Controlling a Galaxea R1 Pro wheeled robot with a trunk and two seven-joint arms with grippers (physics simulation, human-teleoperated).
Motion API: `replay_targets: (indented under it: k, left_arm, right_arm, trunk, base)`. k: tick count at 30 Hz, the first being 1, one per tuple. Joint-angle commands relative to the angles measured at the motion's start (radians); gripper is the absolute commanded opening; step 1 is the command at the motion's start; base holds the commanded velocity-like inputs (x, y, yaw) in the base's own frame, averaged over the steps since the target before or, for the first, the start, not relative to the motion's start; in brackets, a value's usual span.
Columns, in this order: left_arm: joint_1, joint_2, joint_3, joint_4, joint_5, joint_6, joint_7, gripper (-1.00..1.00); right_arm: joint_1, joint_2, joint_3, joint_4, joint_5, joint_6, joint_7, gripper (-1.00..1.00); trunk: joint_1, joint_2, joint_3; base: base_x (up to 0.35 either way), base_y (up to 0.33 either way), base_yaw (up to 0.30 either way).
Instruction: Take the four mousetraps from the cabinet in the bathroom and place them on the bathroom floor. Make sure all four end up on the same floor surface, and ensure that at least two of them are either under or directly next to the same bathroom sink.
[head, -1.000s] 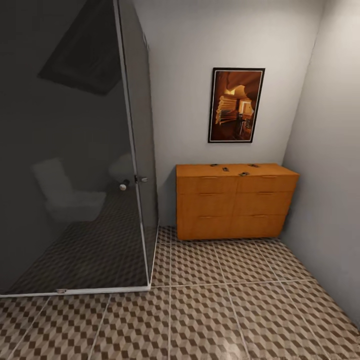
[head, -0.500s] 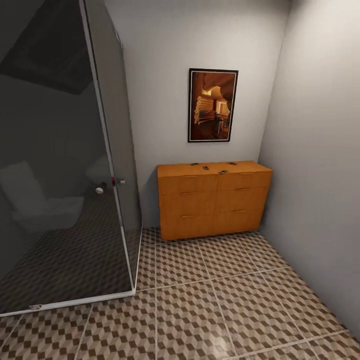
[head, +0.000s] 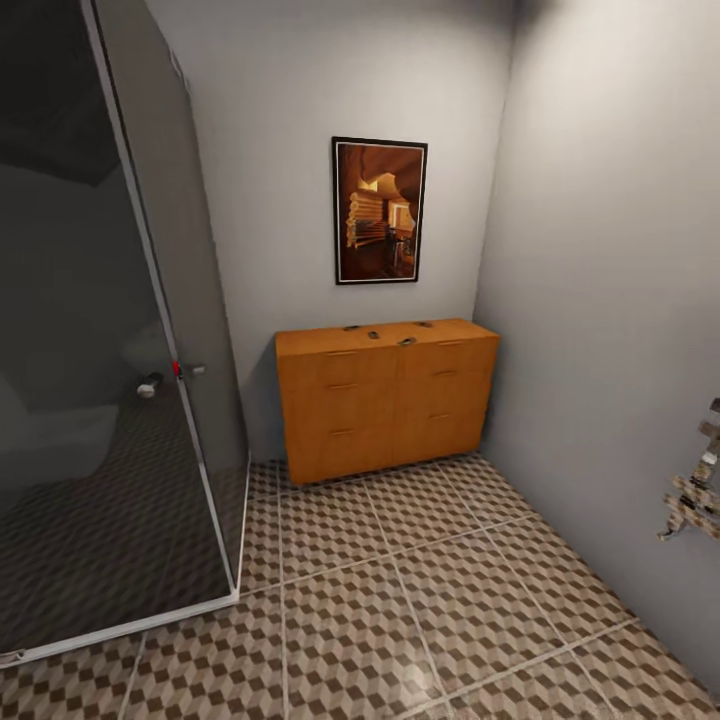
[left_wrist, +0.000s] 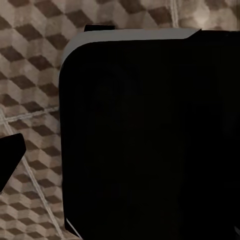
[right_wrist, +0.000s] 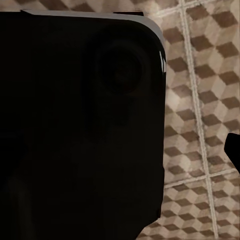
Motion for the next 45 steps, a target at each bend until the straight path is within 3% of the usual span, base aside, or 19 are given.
replay_targets:
  k: [1,16,45]
  left_arm:
    - [0.000,0.000,0.001,0.000,0.003,-0.002,0.000,1.00]
    - [0.000,-0.001,0.002,0.000,0.004,-0.001,0.000,1.00]
    - [0.000,0.000,0.003,0.000,0.007,0.000,0.000,1.00]
  right_arm:
    - [0.000,0.000,-0.001,0.000,-0.001,-0.004,0.000,1.00]
    - [0.000,0.000,-0.001,0.000,0.000,-0.003,0.000,1.00]
    - [0.000,-0.002,0.000,0.000,0.001,-0.004,0.000,1.00]
  trunk:
    - [0.000,0.000,-0.001]
    - [0.000,0.000,-0.001]
    - [0.000,0.000,-0.001]
  base:
    - [0.000,0.000,-0.251]
    - [0.150,0.000,-0.218]
    - [0.311,0.000,-0.005]
